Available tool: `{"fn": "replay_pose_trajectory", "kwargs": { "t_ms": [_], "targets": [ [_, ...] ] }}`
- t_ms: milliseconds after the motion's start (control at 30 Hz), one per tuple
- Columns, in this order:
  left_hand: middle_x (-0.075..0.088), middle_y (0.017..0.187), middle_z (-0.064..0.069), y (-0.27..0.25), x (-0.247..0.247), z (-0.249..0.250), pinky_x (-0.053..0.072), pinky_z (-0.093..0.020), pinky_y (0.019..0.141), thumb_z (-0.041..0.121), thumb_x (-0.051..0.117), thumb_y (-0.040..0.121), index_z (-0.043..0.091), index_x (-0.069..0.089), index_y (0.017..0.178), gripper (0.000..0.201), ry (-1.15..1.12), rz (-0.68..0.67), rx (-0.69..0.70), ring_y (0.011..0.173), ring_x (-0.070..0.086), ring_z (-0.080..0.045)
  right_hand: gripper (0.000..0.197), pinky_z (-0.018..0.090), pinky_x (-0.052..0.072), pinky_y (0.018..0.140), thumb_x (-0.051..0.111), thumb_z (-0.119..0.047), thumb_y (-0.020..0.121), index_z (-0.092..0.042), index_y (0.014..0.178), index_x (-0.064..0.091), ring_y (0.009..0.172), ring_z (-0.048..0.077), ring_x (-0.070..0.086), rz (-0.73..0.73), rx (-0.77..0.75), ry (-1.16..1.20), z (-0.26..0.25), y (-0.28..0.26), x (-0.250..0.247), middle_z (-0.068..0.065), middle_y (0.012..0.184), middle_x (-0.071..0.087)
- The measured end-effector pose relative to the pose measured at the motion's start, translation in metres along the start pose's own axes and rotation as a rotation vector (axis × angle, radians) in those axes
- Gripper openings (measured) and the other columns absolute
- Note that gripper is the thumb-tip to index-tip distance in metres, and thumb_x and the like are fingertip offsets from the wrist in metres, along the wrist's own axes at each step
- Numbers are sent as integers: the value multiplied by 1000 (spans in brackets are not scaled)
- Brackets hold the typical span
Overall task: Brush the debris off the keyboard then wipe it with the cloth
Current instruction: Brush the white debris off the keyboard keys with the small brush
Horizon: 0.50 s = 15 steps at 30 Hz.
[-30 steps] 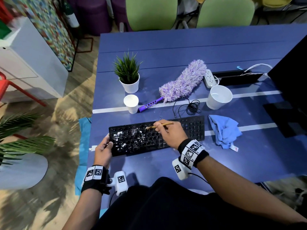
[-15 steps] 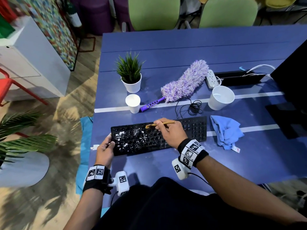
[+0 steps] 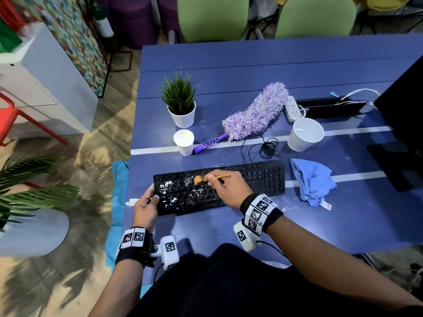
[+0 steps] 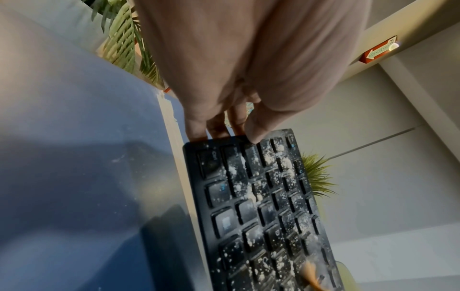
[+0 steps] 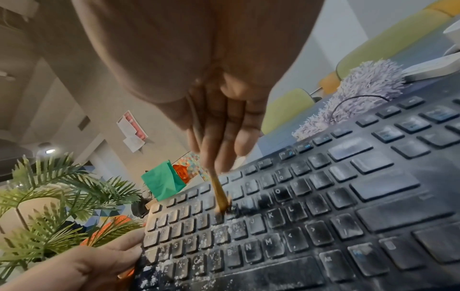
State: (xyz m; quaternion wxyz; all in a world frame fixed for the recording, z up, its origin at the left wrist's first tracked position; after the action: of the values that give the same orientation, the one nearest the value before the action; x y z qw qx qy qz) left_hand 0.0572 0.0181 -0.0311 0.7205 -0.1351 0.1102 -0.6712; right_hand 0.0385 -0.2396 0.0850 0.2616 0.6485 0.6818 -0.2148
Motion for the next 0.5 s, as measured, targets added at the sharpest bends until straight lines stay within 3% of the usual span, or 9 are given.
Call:
{"fn": "replay_pose_trajectory", "kwargs": {
  "t_ms": [100,200,267,333,433,500],
  "targets": [
    [63,125,-13,0,0,1,32,-53,116,-14,38,96,8,55,133,45,-3,1,9,118,55,-23,30,35,55,81,46,-31,99,-15,97,72,80,18,69,-4,-18,-25,0,1,4,0,84,74],
    [72,109,7,-1,4,4,36,-47,114,-14,38,96,11,57,128,46,-1,-6,16,111,59,-18,27,36,55,81,48,-29,99,-15,97,72,80,18,69,-59,12,-21,1,0,7,1,84,74],
    [74,103,14,-3,5,6,37,-46,113,-15,37,96,12,58,127,46,1,-17,20,111,59,-17,29,38,55,78,47,-32,99,-18,95,71,77,19,69,-94,19,-31,5,-1,13,2,80,73],
    [73,108,10,0,4,4,36,-47,114,-14,37,96,13,58,128,46,5,-10,12,114,58,-20,31,37,55,75,44,-35,99,-19,97,70,75,20,69,-34,20,-58,10,-3,9,2,79,73],
    [66,123,-10,3,1,-1,33,-56,114,-12,39,96,13,58,130,46,8,-1,-1,117,56,-23,32,36,55,74,42,-34,100,-19,98,71,73,20,68,-42,55,-107,18,-5,8,4,76,74],
    [63,126,-13,3,0,-3,33,-57,114,-12,39,96,11,57,131,46,-3,-3,-2,117,56,-24,35,34,55,75,40,-36,99,-20,98,71,74,19,69,24,97,-119,23,-7,1,3,77,74]
  ]
}}
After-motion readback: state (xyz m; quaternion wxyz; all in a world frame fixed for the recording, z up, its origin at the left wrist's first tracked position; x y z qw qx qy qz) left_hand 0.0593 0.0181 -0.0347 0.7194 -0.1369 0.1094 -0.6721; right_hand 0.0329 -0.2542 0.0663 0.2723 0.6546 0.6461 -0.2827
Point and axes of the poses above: each hand's wrist, its own y-axis towards the middle knuckle, its own x-axis out of the palm, z = x × y, the point moved 7 cm from there along y, towards the middle knuckle
